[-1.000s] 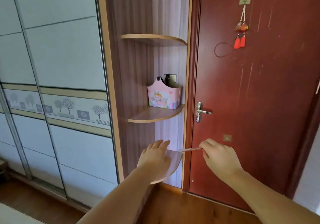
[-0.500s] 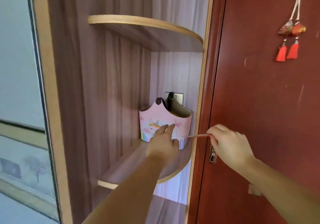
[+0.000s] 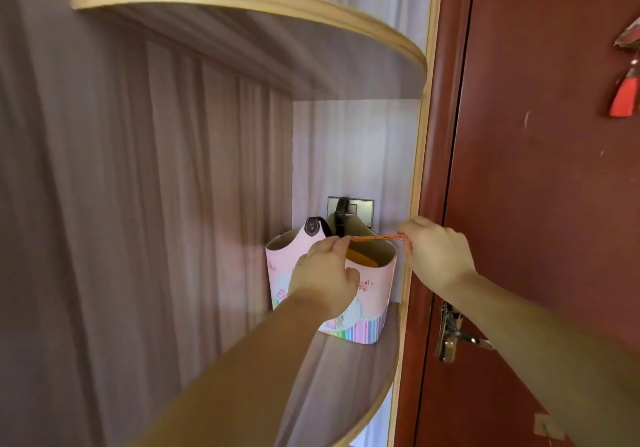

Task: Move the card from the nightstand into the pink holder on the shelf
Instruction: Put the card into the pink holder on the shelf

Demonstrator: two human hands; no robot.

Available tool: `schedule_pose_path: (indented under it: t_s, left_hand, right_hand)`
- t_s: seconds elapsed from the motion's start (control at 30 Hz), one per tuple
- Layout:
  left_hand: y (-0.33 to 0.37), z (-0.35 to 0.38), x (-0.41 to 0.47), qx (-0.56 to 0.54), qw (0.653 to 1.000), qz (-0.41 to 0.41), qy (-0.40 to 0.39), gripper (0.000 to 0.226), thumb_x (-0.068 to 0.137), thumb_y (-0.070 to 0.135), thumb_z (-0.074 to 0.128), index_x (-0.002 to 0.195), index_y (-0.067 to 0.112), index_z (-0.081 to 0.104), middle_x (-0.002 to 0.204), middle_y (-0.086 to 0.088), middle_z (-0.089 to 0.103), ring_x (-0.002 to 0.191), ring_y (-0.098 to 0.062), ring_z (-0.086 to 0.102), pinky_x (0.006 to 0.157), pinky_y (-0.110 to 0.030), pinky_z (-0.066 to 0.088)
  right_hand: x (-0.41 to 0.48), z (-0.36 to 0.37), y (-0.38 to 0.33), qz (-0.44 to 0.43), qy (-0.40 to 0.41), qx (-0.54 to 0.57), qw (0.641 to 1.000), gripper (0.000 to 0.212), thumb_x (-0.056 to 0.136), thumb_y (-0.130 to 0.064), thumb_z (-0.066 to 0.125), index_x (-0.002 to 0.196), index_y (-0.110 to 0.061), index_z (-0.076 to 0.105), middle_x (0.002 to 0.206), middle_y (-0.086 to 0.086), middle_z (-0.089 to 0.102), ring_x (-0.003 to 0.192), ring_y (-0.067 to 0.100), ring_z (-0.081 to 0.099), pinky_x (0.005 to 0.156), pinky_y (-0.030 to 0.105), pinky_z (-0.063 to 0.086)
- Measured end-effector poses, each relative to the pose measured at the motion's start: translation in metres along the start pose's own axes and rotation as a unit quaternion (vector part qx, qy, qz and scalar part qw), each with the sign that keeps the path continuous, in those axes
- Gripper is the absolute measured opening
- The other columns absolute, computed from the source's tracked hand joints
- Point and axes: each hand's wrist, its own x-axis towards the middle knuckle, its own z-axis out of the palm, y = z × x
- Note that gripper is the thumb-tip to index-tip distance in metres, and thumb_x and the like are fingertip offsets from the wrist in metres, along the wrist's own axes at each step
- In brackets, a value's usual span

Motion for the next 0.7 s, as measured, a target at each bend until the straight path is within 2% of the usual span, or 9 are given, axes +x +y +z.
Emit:
schedule_pose_path:
  t_s: [0.13, 0.23, 0.3, 0.4, 0.47, 0.53, 0.6, 0.63, 0.7]
  left_hand:
    - [-0.005, 0.003, 0.015, 0.019, 1.0, 0.0, 0.009, 0.055, 0.091, 0.023, 0.044, 0.144, 0.013, 0.033, 0.149, -0.006, 0.039, 0.136, -0.025, 0.033, 0.114, -0.036, 0.025]
    - [-0.009, 0.008, 0.022, 0.022, 0.999, 0.002, 0.04, 0.046, 0.087, 0.016, 0.044, 0.133, 0.006, 0.046, 0.136, -0.011, 0.051, 0.128, -0.029, 0.041, 0.111, -0.036, 0.029]
    - [-0.012, 0.012, 0.027, 0.043, 0.998, 0.019, 0.051, 0.042, 0.085, 0.016, 0.044, 0.124, 0.004, 0.051, 0.127, -0.012, 0.056, 0.121, -0.03, 0.045, 0.109, -0.039, 0.032]
    - [-0.016, 0.018, 0.031, 0.055, 0.997, 0.034, 0.051, 0.046, 0.085, 0.016, 0.044, 0.13, 0.005, 0.049, 0.133, -0.012, 0.054, 0.125, -0.028, 0.042, 0.112, -0.041, 0.028]
    - [-0.019, 0.023, 0.034, 0.07, 0.995, 0.045, 0.052, 0.049, 0.086, 0.018, 0.043, 0.134, 0.006, 0.045, 0.138, -0.01, 0.05, 0.13, -0.027, 0.038, 0.115, -0.04, 0.024]
    - [-0.023, 0.027, 0.036, 0.092, 0.993, 0.056, 0.055, 0.053, 0.084, 0.021, 0.036, 0.134, 0.007, 0.045, 0.141, -0.009, 0.048, 0.134, -0.025, 0.035, 0.118, -0.04, 0.018]
    - [-0.027, 0.031, 0.038, 0.104, 0.99, 0.071, 0.061, 0.06, 0.079, 0.025, 0.03, 0.134, 0.007, 0.044, 0.142, -0.008, 0.047, 0.139, -0.023, 0.031, 0.12, -0.04, 0.008]
    - [-0.029, 0.033, 0.039, 0.107, 0.989, 0.077, 0.067, 0.06, 0.078, 0.025, 0.03, 0.133, 0.008, 0.045, 0.141, -0.007, 0.049, 0.139, -0.022, 0.031, 0.12, -0.04, 0.006]
    - [-0.032, 0.037, 0.042, 0.113, 0.987, 0.083, 0.08, 0.055, 0.077, 0.024, 0.029, 0.126, 0.01, 0.05, 0.134, -0.004, 0.054, 0.138, -0.02, 0.032, 0.12, -0.04, 0.005]
  right_hand:
    - [0.013, 0.017, 0.001, 0.009, -0.024, -0.004, 1.0, 0.016, 0.084, 0.001, 0.053, 0.087, -0.012, 0.063, 0.084, 0.006, 0.061, 0.068, 0.034, 0.063, 0.051, 0.029, 0.037]
    - [0.015, 0.029, -0.004, 0.022, -0.036, 0.02, 0.999, 0.015, 0.086, -0.001, 0.052, 0.085, -0.013, 0.061, 0.083, 0.004, 0.057, 0.073, 0.033, 0.063, 0.055, 0.029, 0.034]
    - [0.017, 0.036, -0.007, 0.012, -0.035, 0.015, 0.999, 0.017, 0.087, -0.003, 0.051, 0.091, -0.015, 0.063, 0.089, 0.003, 0.06, 0.077, 0.029, 0.063, 0.056, 0.028, 0.036]
    - [0.024, 0.047, -0.013, -0.037, -0.068, -0.022, 0.997, 0.021, 0.088, -0.005, 0.051, 0.1, -0.017, 0.064, 0.098, 0.002, 0.061, 0.084, 0.025, 0.063, 0.062, 0.03, 0.045]
    - [0.031, 0.054, -0.016, -0.081, -0.096, -0.052, 0.991, 0.02, 0.086, -0.006, 0.057, 0.102, -0.016, 0.064, 0.103, 0.005, 0.057, 0.091, 0.026, 0.06, 0.062, 0.031, 0.043]
    - [0.044, 0.06, -0.02, -0.133, -0.087, -0.108, 0.981, 0.02, 0.069, -0.008, 0.075, 0.088, -0.015, 0.07, 0.096, 0.007, 0.059, 0.088, 0.026, 0.06, 0.055, 0.031, 0.042]
    - [0.058, 0.069, -0.023, -0.167, -0.079, -0.134, 0.974, 0.029, 0.046, -0.005, 0.084, 0.07, -0.016, 0.072, 0.077, 0.007, 0.062, 0.073, 0.028, 0.063, 0.056, 0.035, 0.051]
    - [0.062, 0.075, -0.026, -0.188, -0.086, -0.139, 0.968, 0.028, 0.048, -0.001, 0.081, 0.071, -0.015, 0.071, 0.075, 0.007, 0.062, 0.072, 0.029, 0.064, 0.062, 0.04, 0.053]
    - [0.066, 0.087, -0.031, -0.201, -0.113, -0.096, 0.968, 0.025, 0.065, 0.003, 0.066, 0.084, -0.012, 0.066, 0.082, 0.007, 0.064, 0.081, 0.032, 0.064, 0.069, 0.043, 0.05]
